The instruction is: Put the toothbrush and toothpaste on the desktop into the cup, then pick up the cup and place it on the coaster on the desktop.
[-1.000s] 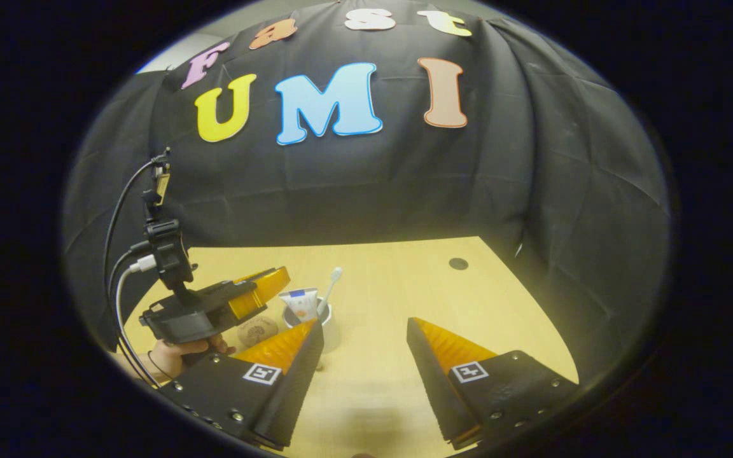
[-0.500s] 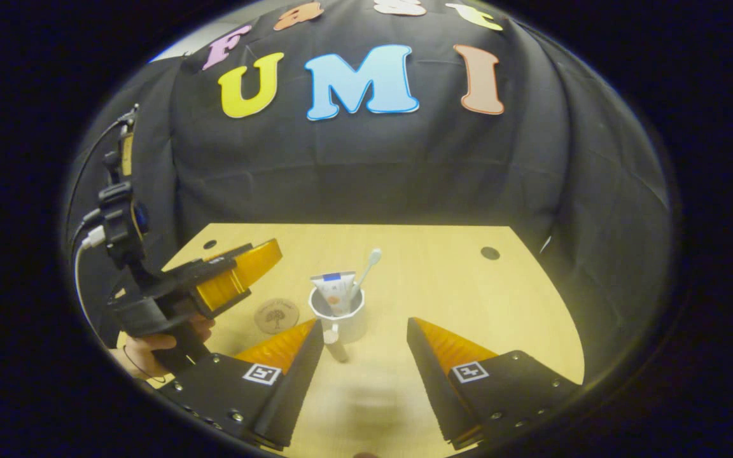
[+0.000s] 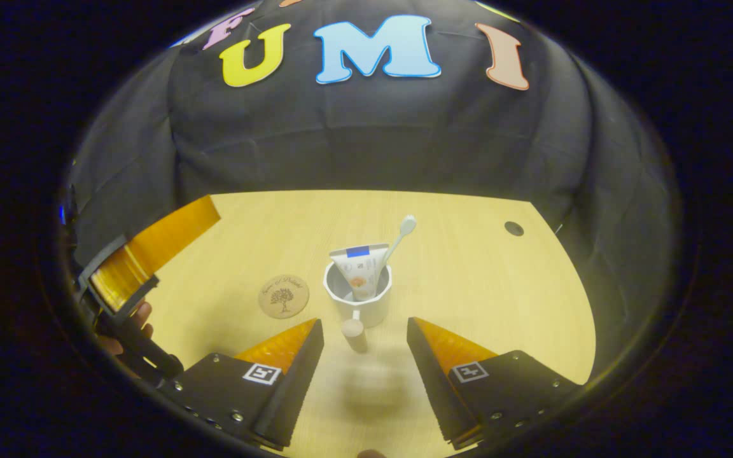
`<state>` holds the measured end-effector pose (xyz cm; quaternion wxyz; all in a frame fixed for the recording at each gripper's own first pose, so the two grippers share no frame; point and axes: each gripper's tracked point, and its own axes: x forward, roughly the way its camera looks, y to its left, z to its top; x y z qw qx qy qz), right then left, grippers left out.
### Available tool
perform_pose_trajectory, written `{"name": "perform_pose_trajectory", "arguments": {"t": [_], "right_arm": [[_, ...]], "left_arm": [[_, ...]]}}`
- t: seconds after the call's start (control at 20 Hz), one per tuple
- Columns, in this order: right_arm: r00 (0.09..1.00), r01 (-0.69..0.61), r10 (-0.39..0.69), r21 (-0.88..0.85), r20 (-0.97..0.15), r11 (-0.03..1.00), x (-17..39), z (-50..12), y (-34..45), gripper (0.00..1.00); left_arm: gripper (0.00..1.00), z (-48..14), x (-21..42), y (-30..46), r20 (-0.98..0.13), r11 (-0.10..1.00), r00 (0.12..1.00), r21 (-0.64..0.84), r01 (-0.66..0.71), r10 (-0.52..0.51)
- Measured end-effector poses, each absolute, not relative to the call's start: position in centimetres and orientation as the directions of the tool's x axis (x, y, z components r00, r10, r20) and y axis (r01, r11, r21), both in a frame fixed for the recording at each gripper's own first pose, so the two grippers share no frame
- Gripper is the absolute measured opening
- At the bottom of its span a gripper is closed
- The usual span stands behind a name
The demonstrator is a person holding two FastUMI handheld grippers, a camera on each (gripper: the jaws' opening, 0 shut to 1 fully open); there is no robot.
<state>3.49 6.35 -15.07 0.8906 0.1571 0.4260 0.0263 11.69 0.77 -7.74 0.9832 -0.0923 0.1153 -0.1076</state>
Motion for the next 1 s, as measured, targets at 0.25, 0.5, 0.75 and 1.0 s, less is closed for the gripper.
{"name": "perform_pose_trajectory", "arguments": {"t": [0.25, 0.5, 0.75, 1.0], "right_arm": [[0.547, 0.103, 0.194, 0.295, -0.814, 0.95, 4.2, -17.4, 7.8, 0.82], [0.455, 0.089, 0.19, 0.257, -0.87, 0.962, 4.2, -19.6, 8.6, 0.83], [0.398, 0.097, 0.189, 0.246, -0.898, 0.965, 4.9, -20.7, 8.6, 0.82], [0.328, 0.066, 0.191, 0.224, -0.925, 0.972, 5.4, -22.7, 8.6, 0.82]], "left_arm": [[0.96, -6.6, 9.5, 1.6, -0.213, 0.963, 0.951, -0.197, 0.183, -0.224], [0.96, -6.0, 8.0, 1.7, -0.216, 0.961, 0.948, -0.202, 0.19, -0.233], [0.96, -6.5, 6.5, 2.5, -0.244, 0.966, 0.945, -0.194, 0.172, -0.218], [0.99, -7.9, 5.1, 2.8, -0.288, 0.96, 0.932, -0.237, 0.151, -0.218]]}}
